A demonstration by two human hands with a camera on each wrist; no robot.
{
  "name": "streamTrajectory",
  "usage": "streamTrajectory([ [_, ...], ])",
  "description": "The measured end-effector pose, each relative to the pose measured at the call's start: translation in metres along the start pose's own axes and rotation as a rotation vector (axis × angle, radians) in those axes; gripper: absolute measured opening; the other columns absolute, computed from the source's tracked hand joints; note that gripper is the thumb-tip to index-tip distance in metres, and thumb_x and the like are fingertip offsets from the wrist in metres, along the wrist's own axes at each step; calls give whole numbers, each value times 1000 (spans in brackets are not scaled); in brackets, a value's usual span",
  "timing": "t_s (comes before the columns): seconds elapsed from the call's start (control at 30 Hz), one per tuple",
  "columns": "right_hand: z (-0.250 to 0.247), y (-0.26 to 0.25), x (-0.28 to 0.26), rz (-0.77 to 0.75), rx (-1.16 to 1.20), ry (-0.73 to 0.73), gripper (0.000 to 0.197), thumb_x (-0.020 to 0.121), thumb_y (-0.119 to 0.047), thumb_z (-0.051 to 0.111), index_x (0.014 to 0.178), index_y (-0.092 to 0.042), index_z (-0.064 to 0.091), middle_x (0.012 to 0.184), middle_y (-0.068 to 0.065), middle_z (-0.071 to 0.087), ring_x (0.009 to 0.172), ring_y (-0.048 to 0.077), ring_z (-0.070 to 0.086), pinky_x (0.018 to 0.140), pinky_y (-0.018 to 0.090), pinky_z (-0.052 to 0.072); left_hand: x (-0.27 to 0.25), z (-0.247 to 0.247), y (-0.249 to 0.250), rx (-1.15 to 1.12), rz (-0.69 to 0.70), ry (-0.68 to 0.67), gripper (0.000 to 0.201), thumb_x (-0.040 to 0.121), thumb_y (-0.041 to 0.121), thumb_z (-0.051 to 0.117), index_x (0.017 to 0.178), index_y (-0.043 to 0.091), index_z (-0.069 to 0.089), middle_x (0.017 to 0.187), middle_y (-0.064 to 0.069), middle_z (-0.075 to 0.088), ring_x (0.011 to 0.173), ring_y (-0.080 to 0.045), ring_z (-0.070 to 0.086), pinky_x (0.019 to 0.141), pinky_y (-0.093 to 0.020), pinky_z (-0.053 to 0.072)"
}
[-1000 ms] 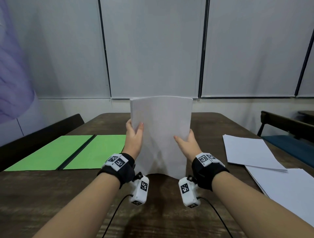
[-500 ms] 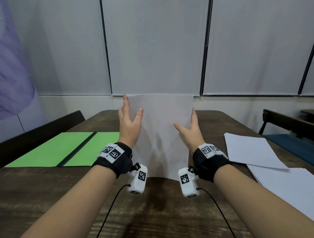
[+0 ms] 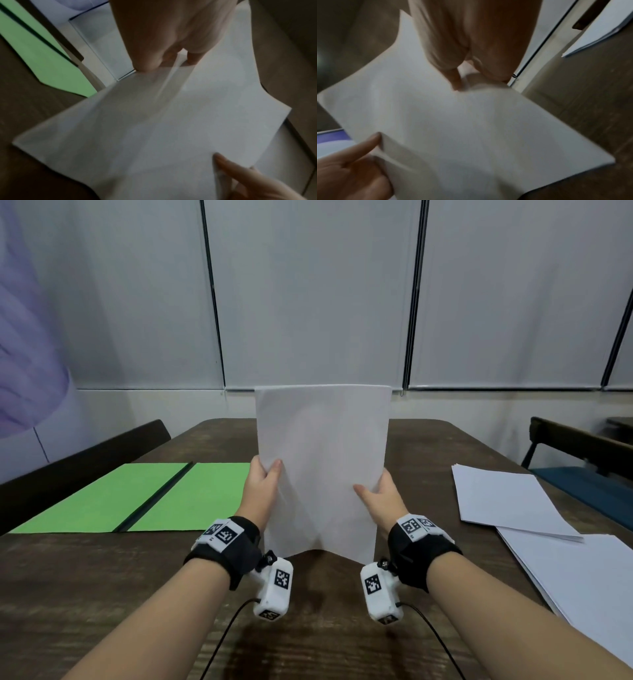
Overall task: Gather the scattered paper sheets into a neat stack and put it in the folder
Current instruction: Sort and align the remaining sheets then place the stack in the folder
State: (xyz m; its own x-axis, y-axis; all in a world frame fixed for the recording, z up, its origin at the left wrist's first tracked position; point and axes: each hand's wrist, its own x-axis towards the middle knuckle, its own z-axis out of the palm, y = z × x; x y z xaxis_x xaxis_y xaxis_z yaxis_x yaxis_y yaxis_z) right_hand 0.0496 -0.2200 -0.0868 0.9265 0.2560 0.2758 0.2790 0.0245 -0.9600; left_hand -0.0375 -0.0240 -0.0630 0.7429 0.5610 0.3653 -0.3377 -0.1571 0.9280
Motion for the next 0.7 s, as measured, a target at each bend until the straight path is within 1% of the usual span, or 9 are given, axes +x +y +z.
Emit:
streamTrajectory([
  [0.07, 0, -1, 5, -32, 39, 58, 50, 85, -4, 64, 124, -28, 43, 125, 3, 60, 117, 22, 58, 104, 49, 44, -2, 4, 7, 5, 93, 12, 11, 99, 17, 48, 92, 26, 47, 99, 3, 60, 98, -18, 58, 94, -43, 46],
  [0.17, 0, -6, 9, -75, 52, 71, 50, 84, -4, 64, 123, -30, 46, 124, 0, 61, 117, 20, 58, 104, 45, 45, 3, 4, 12, 40, 148, 8, 12, 99, 16, 47, 93, 26, 43, 99, 7, 58, 98, -15, 56, 94, -38, 45],
  [0.23, 0, -1, 7, -58, 27, 60, 46, 85, -6, 63, 119, -31, 46, 121, 0, 62, 115, 20, 59, 103, 44, 46, 4, 1, 4, 72, 79, -65, 13, 99, 13, 46, 100, 23, 39, 106, 6, 56, 105, -16, 55, 101, -39, 43],
  [0.27, 0, 6, 5, -33, 2, 49, 44, 85, -9, 63, 117, -31, 45, 120, 0, 62, 114, 20, 59, 103, 45, 46, 2, -1, -3, 114, 28, -115, 16, 98, 11, 47, 107, 18, 36, 112, 2, 55, 111, -19, 54, 104, -42, 42],
  [0.33, -1, 21, 1, 31, -79, 22, 39, 87, -16, 61, 118, -30, 43, 120, -1, 61, 115, 20, 58, 103, 46, 45, -4, -6, -19, 266, -66, -190, 29, 97, 10, 47, 119, 8, 28, 121, -5, 50, 120, -24, 51, 107, -42, 39],
  [0.4, -2, 32, -5, 87, -129, 1, 36, 92, -20, 59, 122, -28, 41, 120, -4, 59, 118, 21, 56, 105, 44, 43, -14, -10, -34, 418, -131, -234, 31, 97, 11, 48, 116, 7, 24, 124, -10, 49, 122, -28, 50, 103, -35, 40],
  [0.47, -2, 35, -9, 110, -151, 7, 36, 96, -23, 55, 128, -21, 40, 116, -7, 55, 120, 20, 54, 106, 40, 41, -21, -14, -43, 572, -173, -283, 33, 96, 10, 50, 112, 11, 22, 128, -17, 50, 122, -30, 51, 99, -33, 39],
  [0.6, -1, 30, -12, 125, -204, 22, 42, 98, -25, 52, 135, -14, 37, 115, -5, 55, 119, 21, 53, 100, 31, 39, -19, -21, -57, 762, -211, -315, 35, 95, 15, 55, 116, 6, 29, 130, -22, 53, 121, -33, 52, 99, -37, 40],
  [0.7, -1, 29, -15, 157, -246, 24, 44, 99, -22, 51, 138, -10, 34, 128, 4, 55, 122, 24, 52, 98, 28, 37, -17, -19, -59, 777, -216, -276, 39, 93, 16, 58, 123, 3, 35, 133, -20, 51, 123, -32, 50, 100, -36, 38],
])
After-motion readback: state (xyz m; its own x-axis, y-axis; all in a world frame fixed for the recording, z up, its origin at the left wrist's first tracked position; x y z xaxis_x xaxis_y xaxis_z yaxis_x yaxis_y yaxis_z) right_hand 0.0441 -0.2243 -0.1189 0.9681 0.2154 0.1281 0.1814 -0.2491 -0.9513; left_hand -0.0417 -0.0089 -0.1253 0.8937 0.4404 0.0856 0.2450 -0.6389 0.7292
